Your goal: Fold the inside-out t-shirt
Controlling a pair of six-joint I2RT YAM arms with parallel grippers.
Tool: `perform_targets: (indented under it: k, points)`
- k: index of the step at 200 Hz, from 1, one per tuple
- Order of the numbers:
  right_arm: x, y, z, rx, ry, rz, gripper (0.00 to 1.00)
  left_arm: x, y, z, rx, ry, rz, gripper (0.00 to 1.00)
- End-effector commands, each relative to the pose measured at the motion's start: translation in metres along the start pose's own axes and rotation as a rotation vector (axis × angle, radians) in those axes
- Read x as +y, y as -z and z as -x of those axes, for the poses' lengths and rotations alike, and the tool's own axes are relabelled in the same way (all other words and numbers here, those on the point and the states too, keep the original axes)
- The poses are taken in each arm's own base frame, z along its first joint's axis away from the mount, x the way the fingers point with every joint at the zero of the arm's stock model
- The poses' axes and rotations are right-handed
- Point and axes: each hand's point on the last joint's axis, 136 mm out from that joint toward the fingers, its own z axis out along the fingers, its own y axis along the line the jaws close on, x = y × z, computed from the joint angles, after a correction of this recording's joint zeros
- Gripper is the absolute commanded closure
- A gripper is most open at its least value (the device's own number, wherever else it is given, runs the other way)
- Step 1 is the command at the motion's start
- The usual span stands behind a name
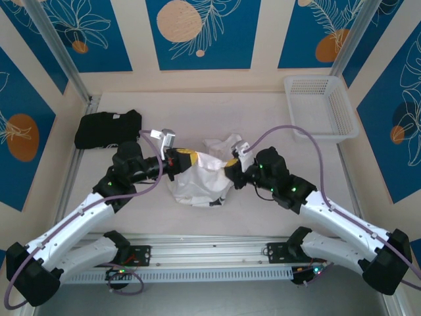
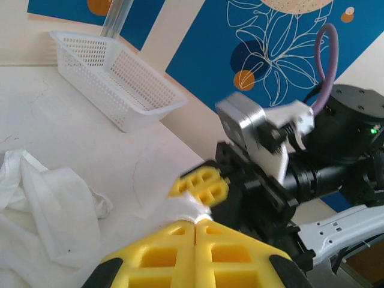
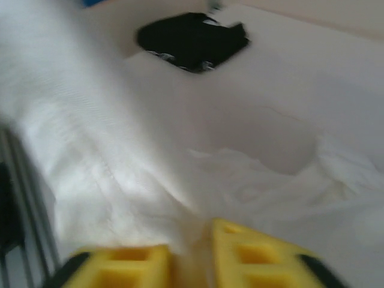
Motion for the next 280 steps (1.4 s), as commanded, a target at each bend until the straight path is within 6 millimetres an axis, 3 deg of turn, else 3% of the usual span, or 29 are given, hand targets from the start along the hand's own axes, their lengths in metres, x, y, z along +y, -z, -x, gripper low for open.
perform_targets:
  k: [1, 14, 39, 65, 96, 131, 144, 157, 178, 192, 205, 216, 245, 260, 280]
  points:
    - [-0.052, 0.021, 0.011, -0.023, -0.201, -0.212, 0.96, -0.003, 0.006, 0.009, -0.029, -0.012, 0.005, 1.00]
    - [-0.049, 0.027, 0.012, -0.046, -0.216, -0.161, 0.90, -0.003, 0.006, 0.009, -0.029, -0.011, 0.003, 1.00]
    - [-0.014, 0.034, 0.018, -0.084, -0.092, 0.019, 0.69, 0.002, 0.004, 0.007, -0.016, 0.000, 0.023, 1.00]
    - [0.010, 0.038, 0.018, -0.069, 0.061, 0.102, 0.56, 0.004, 0.001, 0.005, -0.001, 0.006, 0.027, 1.00]
    - [0.044, 0.037, 0.016, -0.069, 0.211, 0.211, 0.52, 0.004, 0.000, 0.005, 0.003, 0.013, 0.024, 1.00]
    - [0.087, 0.040, 0.005, -0.081, 0.363, 0.358, 0.56, 0.006, -0.001, 0.005, 0.007, 0.015, 0.037, 1.00]
    - [0.090, 0.036, 0.004, -0.077, 0.396, 0.330, 0.54, 0.006, -0.001, 0.005, 0.012, 0.015, 0.038, 1.00]
    - [0.078, 0.023, 0.004, -0.055, 0.406, 0.229, 0.51, 0.006, -0.002, 0.005, 0.015, 0.018, 0.034, 1.00]
    - [0.071, 0.007, 0.003, -0.028, 0.418, 0.170, 0.37, 0.005, -0.002, 0.004, 0.019, 0.019, 0.027, 1.00]
    - [0.067, -0.003, 0.006, -0.026, 0.410, 0.137, 0.36, 0.004, -0.002, 0.003, 0.023, 0.018, 0.023, 1.00]
    - [0.058, -0.010, 0.010, -0.020, 0.386, 0.099, 0.41, 0.004, -0.002, 0.002, 0.025, 0.016, 0.021, 1.00]
    - [0.055, -0.009, 0.013, -0.022, 0.342, 0.114, 0.52, 0.007, -0.001, 0.000, 0.028, 0.011, 0.033, 1.00]
    - [0.065, 0.003, 0.018, -0.038, 0.202, 0.326, 0.75, 0.016, 0.002, -0.004, 0.039, -0.014, 0.091, 1.00]
    - [0.067, 0.006, 0.019, -0.034, 0.139, 0.391, 0.93, 0.019, 0.003, -0.005, 0.036, -0.025, 0.108, 1.00]
    - [0.075, 0.008, 0.020, -0.028, 0.090, 0.475, 1.00, 0.028, 0.004, -0.006, 0.033, -0.038, 0.153, 1.00]
